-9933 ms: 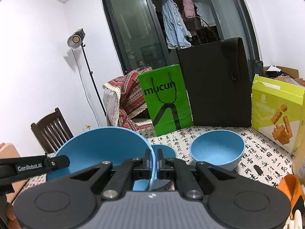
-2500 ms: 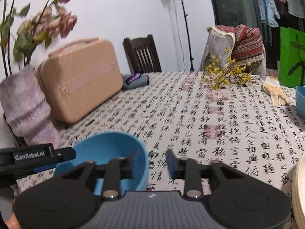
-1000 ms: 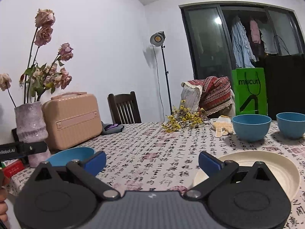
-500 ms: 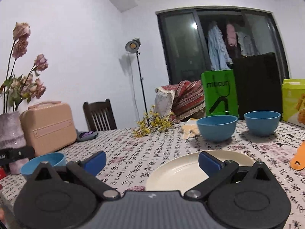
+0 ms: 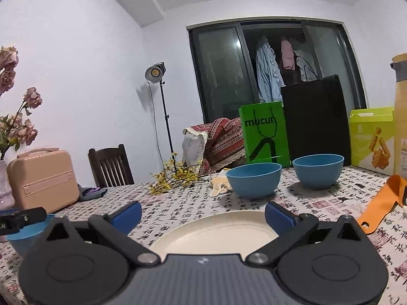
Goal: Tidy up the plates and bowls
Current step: 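Move both open grippers back toward the remaining blue bowls and cream plate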
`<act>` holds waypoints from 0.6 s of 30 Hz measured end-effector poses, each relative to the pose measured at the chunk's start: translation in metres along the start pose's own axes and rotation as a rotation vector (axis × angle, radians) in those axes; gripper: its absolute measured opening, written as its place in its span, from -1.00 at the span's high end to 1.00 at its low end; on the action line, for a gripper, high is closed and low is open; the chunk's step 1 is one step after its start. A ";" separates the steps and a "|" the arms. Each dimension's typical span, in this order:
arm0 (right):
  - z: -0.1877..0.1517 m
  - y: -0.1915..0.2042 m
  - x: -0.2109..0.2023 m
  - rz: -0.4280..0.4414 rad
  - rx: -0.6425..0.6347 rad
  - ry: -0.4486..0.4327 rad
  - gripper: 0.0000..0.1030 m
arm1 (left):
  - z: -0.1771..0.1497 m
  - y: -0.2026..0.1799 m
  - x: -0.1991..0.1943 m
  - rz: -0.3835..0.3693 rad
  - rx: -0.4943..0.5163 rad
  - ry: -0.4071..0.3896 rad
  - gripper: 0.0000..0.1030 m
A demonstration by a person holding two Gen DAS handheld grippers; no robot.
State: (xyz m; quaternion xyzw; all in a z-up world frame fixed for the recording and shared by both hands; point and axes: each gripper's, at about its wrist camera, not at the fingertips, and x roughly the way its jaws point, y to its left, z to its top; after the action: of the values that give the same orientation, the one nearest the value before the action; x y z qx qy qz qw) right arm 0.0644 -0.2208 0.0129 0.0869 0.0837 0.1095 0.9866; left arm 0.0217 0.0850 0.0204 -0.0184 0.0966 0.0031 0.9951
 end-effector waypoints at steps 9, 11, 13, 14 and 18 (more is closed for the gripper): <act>0.017 -0.026 0.001 -0.043 0.007 -0.012 -1.00 | 0.030 -0.025 0.016 -0.048 0.041 -0.020 -1.00; 0.025 -0.032 0.002 -0.049 0.011 -0.020 -1.00 | 0.037 -0.032 0.020 -0.066 0.039 -0.023 -1.00; 0.034 -0.038 0.002 -0.052 0.015 -0.025 -1.00 | 0.043 -0.041 0.026 -0.075 0.039 -0.023 -1.00; 0.039 -0.041 0.003 -0.055 0.018 -0.025 -1.00 | 0.046 -0.045 0.028 -0.077 0.039 -0.023 -1.00; 0.059 -0.052 0.008 -0.058 0.030 -0.027 -1.00 | 0.060 -0.060 0.038 -0.091 0.037 -0.027 -1.00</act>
State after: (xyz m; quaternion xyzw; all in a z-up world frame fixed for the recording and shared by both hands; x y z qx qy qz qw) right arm 0.0930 -0.2781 0.0589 0.1008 0.0744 0.0782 0.9890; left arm 0.0716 0.0269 0.0743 -0.0041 0.0825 -0.0436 0.9956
